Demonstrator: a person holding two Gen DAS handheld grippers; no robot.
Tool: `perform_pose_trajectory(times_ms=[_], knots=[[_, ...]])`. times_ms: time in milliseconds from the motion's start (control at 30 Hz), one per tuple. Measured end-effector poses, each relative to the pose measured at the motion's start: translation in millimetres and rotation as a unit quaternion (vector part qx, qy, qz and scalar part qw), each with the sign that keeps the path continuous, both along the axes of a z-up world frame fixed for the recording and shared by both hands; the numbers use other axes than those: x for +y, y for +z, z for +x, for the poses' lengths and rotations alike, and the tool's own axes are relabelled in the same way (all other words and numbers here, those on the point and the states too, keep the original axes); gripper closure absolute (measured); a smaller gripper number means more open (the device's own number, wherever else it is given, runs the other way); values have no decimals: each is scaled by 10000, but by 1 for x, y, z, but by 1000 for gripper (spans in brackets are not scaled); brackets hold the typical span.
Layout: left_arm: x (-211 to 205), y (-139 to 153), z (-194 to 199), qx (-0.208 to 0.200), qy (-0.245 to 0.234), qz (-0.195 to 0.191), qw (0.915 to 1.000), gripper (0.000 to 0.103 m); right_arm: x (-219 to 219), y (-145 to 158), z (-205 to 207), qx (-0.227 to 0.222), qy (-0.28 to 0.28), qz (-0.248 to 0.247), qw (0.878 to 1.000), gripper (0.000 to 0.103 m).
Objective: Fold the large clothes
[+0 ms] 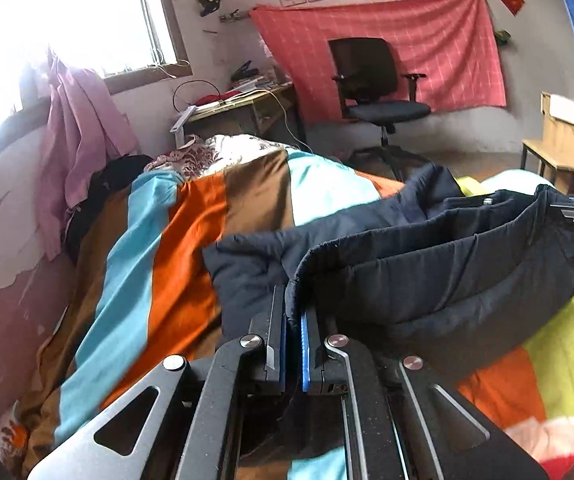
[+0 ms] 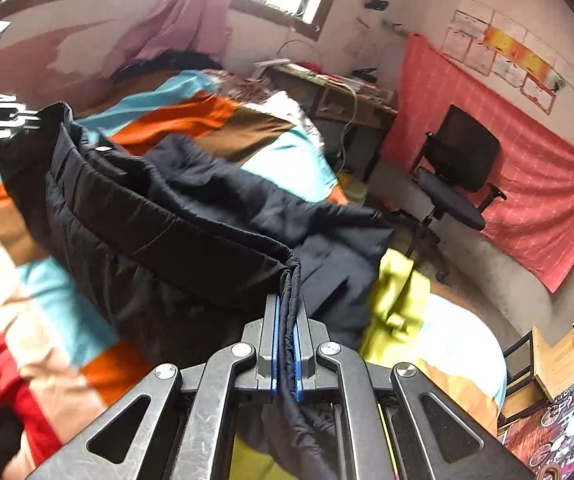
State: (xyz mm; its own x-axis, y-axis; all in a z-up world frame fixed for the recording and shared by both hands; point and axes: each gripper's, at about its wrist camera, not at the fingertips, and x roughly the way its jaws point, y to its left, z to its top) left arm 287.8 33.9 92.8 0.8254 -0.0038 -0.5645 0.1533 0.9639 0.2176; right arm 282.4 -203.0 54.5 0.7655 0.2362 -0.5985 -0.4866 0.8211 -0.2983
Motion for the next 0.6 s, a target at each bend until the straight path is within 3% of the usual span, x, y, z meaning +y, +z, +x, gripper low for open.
perform_pose_trajectory(times_ms=[333, 600], knots=[[28, -10, 90, -175, 182, 49, 9997, 99, 30, 13, 100, -203, -118, -371, 9990, 98], [45, -46, 161, 30, 579, -183, 9982, 99, 58, -8, 191, -304, -330, -287, 9986, 98]])
